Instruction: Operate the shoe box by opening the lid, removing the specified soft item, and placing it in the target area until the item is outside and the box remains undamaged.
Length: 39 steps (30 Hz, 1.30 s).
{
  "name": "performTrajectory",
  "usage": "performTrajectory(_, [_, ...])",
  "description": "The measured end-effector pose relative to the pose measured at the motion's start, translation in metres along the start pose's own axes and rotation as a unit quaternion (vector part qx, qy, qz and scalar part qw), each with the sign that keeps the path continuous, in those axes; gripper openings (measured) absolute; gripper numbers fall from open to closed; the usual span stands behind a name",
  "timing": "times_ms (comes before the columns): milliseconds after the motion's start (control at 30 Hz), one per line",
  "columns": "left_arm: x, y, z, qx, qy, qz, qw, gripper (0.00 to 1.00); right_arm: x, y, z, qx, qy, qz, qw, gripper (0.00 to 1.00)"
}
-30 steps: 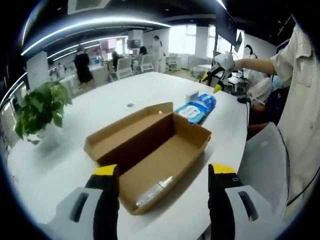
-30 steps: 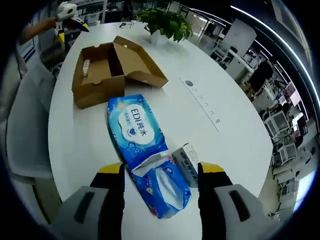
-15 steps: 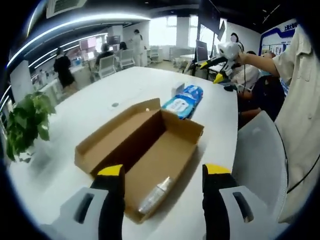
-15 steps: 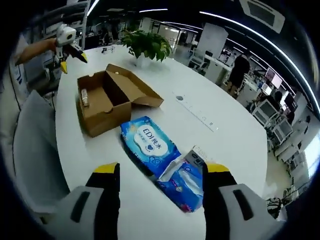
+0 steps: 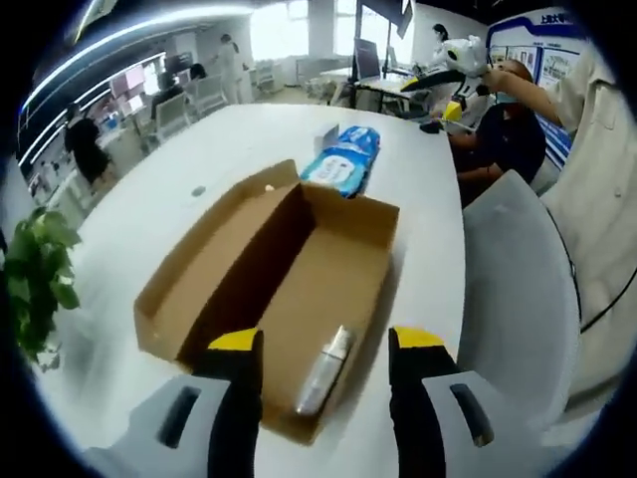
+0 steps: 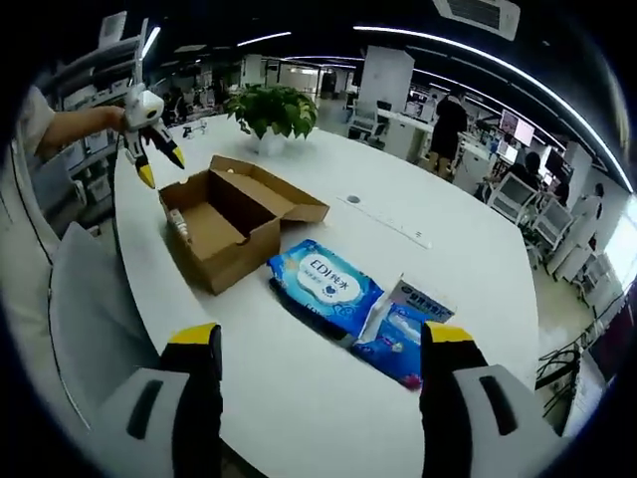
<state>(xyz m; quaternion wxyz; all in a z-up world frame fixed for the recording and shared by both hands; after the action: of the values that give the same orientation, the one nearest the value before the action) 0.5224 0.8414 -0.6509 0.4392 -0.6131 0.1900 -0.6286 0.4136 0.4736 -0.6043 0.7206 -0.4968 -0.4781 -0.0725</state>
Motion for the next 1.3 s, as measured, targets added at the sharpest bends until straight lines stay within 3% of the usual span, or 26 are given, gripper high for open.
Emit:
performTrajectory(200, [0.001, 0.013, 0.002, -0.031, 0.012, 0.013, 0.9993, 0.46, -0.005, -0.004, 0.016, 0.006, 0.0, -0.007, 1.0, 0.86])
performTrajectory(367, [-0.006, 0.028, 0.005, -0.053, 0.052, 0.05, 0.996, 0.44, -0.008, -0.003, 0.034, 0.016, 0.007, -0.011, 0.9998, 0.93])
performTrajectory(467, [-0.014, 0.036, 0.007, -0.059, 0.096, 0.078, 0.9905, 0.44, -0.011, -0.004, 0.04, 0.019, 0.008, -0.01, 0.9997, 0.96])
performTrajectory(700, [-0.027, 0.051, 0.003, -0.082, 0.144, 0.115, 0.9795, 0.44, -0.005, -0.011, 0.053, 0.016, 0.031, -0.041, 0.9986, 0.96])
performTrajectory(800, [-0.034, 0.057, 0.002, -0.091, 0.184, 0.13, 0.97, 0.44, -0.006, -0.012, 0.058, 0.014, 0.037, -0.043, 0.9983, 0.96])
performTrajectory(1033, [-0.047, 0.067, 0.002, -0.11, 0.227, 0.157, 0.9549, 0.43, -0.018, -0.008, 0.062, 0.01, 0.052, -0.032, 0.9981, 0.96])
performTrajectory(1300, [-0.054, 0.076, -0.001, -0.126, 0.245, 0.161, 0.9478, 0.42, -0.023, -0.007, 0.062, 0.004, 0.057, -0.024, 0.9981, 0.96])
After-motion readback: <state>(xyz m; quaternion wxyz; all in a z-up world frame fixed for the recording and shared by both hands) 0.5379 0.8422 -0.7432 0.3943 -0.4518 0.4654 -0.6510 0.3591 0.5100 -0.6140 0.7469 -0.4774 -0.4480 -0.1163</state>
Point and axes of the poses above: the point that each gripper's makers call its tool centre point, and the gripper's own axes: y roughly forward along the fingers, z roughly to its left, x roughly out of its top, the point moved 1 cm from there along -y, roughly backward along the fingers, and after that the axes turned 14 degrees about x, right-handed, at the moved point
